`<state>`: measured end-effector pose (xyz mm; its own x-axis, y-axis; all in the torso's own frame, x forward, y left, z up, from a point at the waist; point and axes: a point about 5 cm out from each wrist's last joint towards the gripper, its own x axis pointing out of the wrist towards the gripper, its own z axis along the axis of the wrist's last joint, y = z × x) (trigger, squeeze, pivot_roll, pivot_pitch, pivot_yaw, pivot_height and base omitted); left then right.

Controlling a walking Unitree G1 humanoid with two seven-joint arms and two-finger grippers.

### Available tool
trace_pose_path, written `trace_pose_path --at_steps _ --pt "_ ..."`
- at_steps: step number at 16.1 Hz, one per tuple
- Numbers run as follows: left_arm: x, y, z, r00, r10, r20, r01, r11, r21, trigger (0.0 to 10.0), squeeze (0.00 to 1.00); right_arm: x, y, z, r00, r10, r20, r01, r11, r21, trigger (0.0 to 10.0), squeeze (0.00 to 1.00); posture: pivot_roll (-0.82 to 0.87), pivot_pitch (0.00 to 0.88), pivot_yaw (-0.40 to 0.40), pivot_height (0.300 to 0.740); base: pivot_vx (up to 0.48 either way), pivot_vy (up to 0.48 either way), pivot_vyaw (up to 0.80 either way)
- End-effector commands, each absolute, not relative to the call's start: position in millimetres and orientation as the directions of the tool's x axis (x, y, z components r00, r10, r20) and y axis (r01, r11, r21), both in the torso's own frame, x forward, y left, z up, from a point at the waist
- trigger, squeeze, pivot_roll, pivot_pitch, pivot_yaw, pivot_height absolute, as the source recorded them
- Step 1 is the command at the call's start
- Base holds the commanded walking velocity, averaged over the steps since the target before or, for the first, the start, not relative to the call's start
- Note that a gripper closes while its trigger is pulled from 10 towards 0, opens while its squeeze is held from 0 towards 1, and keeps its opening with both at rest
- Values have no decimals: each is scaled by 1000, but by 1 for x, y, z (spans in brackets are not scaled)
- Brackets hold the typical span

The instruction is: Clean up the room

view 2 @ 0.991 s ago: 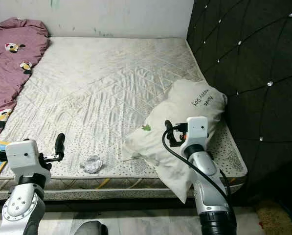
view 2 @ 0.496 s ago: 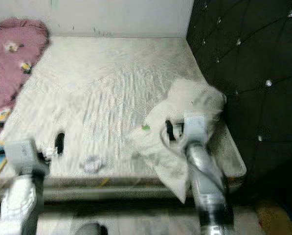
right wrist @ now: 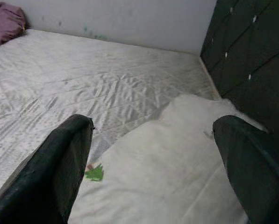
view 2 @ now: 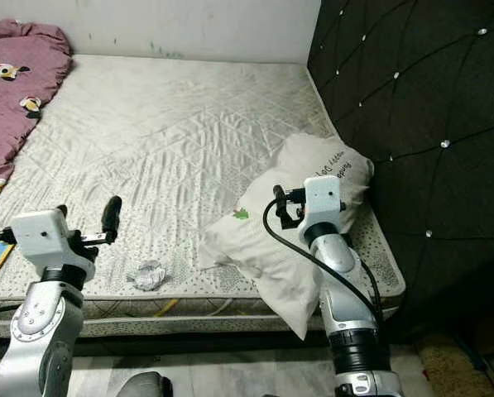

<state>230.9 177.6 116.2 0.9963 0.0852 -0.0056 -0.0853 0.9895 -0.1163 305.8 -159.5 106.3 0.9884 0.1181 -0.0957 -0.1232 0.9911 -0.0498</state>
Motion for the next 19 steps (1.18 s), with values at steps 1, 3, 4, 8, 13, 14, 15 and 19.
trace_pose_path --at_steps 1,3,4,8,13,14,15,19 --pt "232 176 115 996 86 -22 -88 988 -127 10000 0 308 -168 107 992 76 -105 -79 997 -22 10000 0 -12 0 -61 740 0 0 0" --pt "233 176 114 996 87 -21 -88 988 -123 10000 0 308 -168 106 990 85 -116 -87 996 -17 10000 0 -14 0 -62 740 0 120 -203" --pt "234 177 114 996 89 -24 -91 987 -133 10000 0 309 -168 105 990 83 -116 -85 996 -7 10000 0 -15 0 -63 740 0 480 -800" --pt "239 178 115 995 99 -15 -100 986 -135 10000 0 311 -167 107 989 90 -115 -90 996 13 10000 0 -15 0 -65 740 0 480 -334" --pt "240 178 115 995 102 -15 -103 984 -147 10000 0 311 -165 104 989 91 -119 -90 996 17 10000 0 -11 0 -62 740 0 480 0" --pt "239 178 115 995 99 -11 -99 985 -143 10000 0 310 -165 104 988 91 -121 -89 996 19 10000 0 -11 0 -61 740 0 480 0" --pt "240 179 115 995 104 -10 -104 985 -137 10000 0 310 -165 103 988 91 -126 -89 996 22 10000 0 -10 0 -63 740 0 480 0" --pt "241 181 116 993 118 -12 -118 979 -163 10000 0 311 -164 103 988 94 -124 -91 995 33 10000 0 -8 0 -59 740 0 480 0"
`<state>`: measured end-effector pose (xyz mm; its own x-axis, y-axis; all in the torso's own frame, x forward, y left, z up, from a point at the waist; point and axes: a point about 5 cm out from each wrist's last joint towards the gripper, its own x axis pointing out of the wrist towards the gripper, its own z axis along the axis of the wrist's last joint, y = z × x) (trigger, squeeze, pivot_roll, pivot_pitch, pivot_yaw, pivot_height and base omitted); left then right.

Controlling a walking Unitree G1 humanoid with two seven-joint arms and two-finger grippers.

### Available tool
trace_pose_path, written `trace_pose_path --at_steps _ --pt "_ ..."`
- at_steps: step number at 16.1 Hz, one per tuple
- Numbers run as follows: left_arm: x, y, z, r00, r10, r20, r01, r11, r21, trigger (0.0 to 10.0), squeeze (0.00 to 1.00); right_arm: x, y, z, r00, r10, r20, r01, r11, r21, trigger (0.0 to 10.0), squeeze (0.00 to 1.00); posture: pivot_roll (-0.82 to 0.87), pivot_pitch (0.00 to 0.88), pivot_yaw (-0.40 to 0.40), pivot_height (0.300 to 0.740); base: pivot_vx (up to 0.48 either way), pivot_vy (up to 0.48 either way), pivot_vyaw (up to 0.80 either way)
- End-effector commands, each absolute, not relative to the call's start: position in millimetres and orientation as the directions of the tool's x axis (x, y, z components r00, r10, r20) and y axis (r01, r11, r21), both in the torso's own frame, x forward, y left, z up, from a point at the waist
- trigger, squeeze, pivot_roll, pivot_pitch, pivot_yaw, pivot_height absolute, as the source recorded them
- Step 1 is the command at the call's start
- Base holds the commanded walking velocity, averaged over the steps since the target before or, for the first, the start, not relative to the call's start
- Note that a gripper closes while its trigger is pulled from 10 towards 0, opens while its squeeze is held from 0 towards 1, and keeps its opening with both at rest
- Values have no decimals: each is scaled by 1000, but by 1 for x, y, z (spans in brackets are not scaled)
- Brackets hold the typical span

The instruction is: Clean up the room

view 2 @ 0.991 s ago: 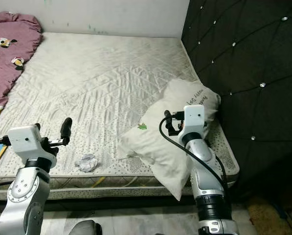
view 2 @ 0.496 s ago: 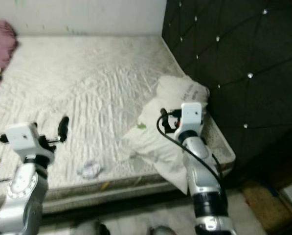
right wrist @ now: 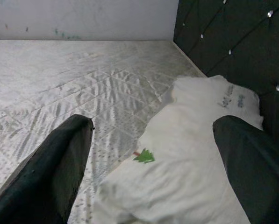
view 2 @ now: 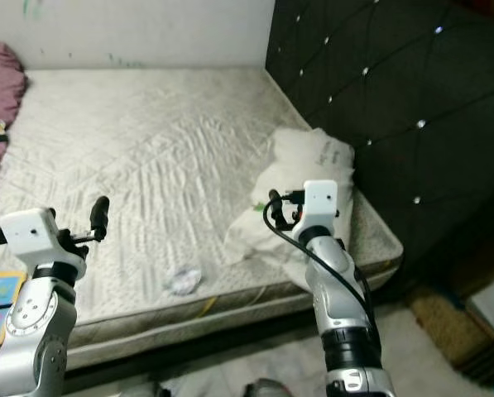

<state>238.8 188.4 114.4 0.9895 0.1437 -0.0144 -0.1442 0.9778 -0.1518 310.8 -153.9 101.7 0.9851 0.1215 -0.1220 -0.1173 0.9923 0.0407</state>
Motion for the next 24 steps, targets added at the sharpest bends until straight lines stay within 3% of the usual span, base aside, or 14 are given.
trace_pose_path --at_steps 1,3,22,24 --pt "240 180 116 994 110 -14 -111 980 -164 10000 0 311 -163 102 987 96 -127 -93 995 34 10000 0 -9 0 -59 740 0 480 0" --pt "239 180 115 993 119 -13 -120 980 -156 10000 0 310 -163 102 987 98 -129 -95 995 34 10000 0 -11 0 -59 740 0 480 0" --pt "238 175 116 996 92 2 -91 982 -164 10000 0 316 -161 106 984 133 -122 -131 991 22 10000 0 -10 0 -71 740 0 0 99" --pt "238 175 115 996 93 -5 -93 980 -177 10000 0 317 -161 106 984 128 -125 -126 992 23 10000 0 -9 0 -71 740 0 420 0"
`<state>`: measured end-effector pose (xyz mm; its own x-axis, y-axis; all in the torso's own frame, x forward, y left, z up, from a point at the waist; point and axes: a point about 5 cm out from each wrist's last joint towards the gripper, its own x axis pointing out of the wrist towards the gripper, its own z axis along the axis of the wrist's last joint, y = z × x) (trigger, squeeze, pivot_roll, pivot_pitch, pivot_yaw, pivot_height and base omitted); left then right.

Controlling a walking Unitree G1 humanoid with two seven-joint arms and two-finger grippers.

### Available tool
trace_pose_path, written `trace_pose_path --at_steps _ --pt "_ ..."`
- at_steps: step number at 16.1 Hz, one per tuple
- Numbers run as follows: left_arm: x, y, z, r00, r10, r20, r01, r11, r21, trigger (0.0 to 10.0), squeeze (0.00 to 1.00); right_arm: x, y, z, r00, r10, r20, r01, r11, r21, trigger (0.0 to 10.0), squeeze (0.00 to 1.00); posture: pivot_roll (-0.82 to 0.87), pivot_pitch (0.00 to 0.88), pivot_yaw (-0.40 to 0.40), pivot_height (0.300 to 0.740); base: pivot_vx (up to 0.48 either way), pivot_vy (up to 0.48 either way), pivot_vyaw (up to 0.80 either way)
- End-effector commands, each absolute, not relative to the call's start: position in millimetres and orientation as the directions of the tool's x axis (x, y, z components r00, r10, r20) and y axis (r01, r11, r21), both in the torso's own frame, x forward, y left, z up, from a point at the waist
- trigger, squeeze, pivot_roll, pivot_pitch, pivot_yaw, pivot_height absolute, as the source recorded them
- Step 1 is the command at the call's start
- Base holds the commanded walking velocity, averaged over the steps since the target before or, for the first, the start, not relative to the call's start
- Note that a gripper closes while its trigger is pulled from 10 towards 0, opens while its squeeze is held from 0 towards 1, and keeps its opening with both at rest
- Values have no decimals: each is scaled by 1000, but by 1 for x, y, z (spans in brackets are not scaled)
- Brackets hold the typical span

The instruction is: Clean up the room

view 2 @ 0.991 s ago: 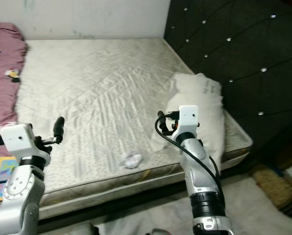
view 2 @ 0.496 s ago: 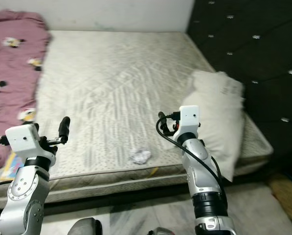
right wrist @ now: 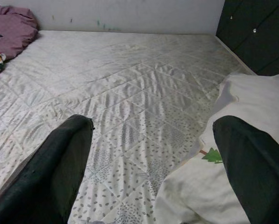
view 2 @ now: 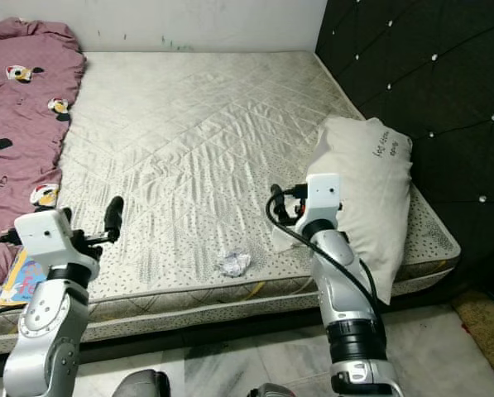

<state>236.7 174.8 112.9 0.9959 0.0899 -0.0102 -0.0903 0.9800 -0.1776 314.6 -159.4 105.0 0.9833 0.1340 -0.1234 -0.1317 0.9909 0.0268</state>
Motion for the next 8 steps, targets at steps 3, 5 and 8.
trace_pose_path --at_steps 3,5,8 --pt "239 174 116 996 93 -5 -93 980 -177 10000 0 317 -161 106 984 128 -127 -126 992 25 10000 0 -11 0 -71 740 0 470 0" --pt "240 174 116 996 93 -5 -92 980 -176 10000 0 319 -160 107 984 130 -124 -128 992 25 10000 0 -15 0 -71 740 0 469 0" --pt "240 177 117 992 123 4 -120 980 -158 10000 0 322 -161 110 986 122 -115 -120 992 29 10000 0 -11 0 -72 740 0 317 0"
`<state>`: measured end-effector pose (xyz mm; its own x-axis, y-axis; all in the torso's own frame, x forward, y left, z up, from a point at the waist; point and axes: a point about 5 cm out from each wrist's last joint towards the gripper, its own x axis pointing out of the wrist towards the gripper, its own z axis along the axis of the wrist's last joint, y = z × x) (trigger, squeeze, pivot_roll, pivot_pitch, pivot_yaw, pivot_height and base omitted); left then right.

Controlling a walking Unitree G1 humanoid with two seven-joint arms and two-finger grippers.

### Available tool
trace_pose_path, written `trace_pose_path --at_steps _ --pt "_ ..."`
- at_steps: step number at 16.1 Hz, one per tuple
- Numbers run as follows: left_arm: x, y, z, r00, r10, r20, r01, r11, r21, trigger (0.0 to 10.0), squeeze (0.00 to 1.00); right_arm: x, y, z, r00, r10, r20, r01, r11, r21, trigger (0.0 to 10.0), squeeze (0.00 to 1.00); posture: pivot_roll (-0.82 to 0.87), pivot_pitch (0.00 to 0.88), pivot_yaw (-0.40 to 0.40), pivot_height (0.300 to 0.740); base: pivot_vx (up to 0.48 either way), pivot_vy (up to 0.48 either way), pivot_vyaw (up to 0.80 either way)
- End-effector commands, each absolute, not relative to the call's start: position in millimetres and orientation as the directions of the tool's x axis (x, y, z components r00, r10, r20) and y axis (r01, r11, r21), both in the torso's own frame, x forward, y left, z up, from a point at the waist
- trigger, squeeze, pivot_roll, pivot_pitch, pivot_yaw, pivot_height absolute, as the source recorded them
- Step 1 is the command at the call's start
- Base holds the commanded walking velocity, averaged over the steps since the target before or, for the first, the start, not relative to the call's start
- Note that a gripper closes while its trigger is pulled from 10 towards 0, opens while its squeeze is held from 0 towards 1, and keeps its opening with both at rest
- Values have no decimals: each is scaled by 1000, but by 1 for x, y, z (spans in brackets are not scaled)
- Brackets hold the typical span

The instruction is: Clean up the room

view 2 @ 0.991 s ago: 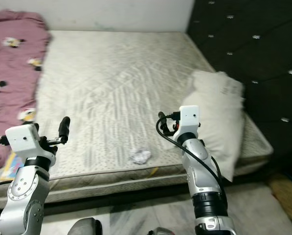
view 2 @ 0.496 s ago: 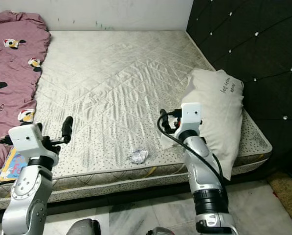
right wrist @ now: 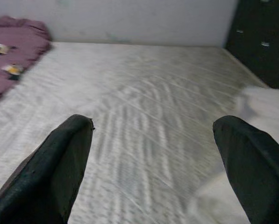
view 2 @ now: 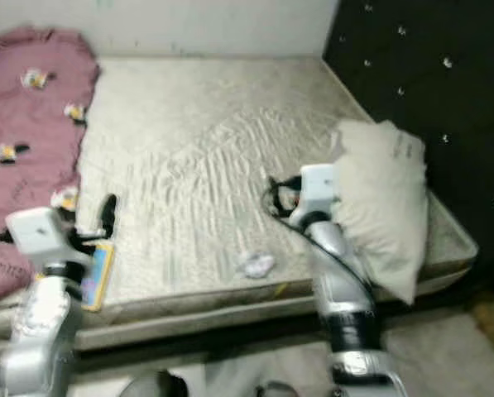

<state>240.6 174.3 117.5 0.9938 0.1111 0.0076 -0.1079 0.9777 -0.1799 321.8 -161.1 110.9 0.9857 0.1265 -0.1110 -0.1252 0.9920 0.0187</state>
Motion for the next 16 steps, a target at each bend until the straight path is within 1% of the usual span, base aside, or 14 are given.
trace_pose_path --at_steps 1,6,8,16 --pt "240 177 117 992 129 8 -126 980 -152 10000 0 322 -161 110 986 122 -114 -120 992 29 10000 0 -11 0 -72 740 0 0 0" --pt "240 176 116 994 111 -3 -110 982 -156 10000 0 321 -159 108 986 120 -114 -117 993 33 10000 0 -13 0 -69 740 0 0 0" --pt "241 176 118 994 104 16 -100 981 -165 10000 0 321 -161 107 987 114 -116 -111 993 38 10000 0 -16 0 -67 740 0 0 0" --pt "240 174 120 996 86 28 -80 981 -175 10000 0 321 -160 108 987 116 -108 -114 993 29 10000 0 -15 0 -68 740 294 0 0"
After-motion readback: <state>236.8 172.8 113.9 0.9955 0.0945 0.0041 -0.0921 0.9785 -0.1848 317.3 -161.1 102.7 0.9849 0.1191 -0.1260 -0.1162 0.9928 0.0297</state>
